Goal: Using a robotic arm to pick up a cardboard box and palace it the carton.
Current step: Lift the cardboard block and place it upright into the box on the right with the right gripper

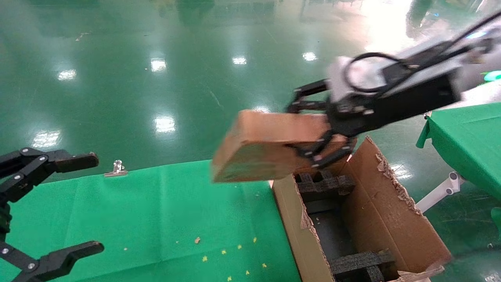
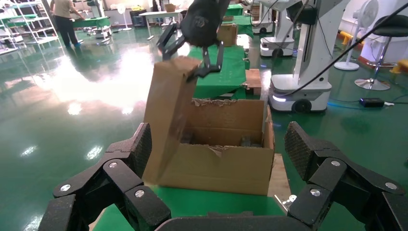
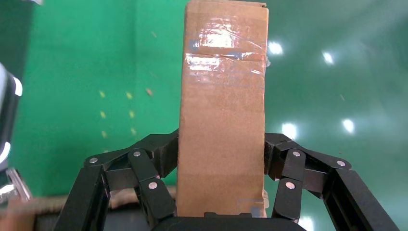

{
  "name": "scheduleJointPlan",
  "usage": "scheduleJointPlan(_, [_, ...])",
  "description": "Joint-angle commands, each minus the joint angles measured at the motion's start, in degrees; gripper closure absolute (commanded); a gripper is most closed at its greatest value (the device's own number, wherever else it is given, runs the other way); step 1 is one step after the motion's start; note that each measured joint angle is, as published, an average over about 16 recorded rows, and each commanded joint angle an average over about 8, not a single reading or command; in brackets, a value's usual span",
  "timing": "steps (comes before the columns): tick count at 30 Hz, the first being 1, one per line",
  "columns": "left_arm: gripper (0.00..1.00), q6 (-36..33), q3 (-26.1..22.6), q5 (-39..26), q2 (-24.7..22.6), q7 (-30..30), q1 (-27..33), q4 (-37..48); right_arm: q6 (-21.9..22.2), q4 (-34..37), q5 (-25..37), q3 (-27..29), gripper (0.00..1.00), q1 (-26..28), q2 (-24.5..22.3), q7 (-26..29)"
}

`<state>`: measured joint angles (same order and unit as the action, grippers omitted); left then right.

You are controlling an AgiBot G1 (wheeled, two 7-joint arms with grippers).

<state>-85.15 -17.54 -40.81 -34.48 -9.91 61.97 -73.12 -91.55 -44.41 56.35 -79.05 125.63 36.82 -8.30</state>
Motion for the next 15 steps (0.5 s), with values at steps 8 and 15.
scheduleJointPlan(8, [0.00,0.0,0.0,0.0,0.0,0.0,0.0,0.0,0.2,2.5,2.4,-7.2,1.00,8.6,-9.4,-2.6])
scheduleJointPlan(15, [0.00,0.0,0.0,0.0,0.0,0.0,0.0,0.0,0.1,4.4,6.2,-12.4,1.00,12.9,-14.5,-3.9])
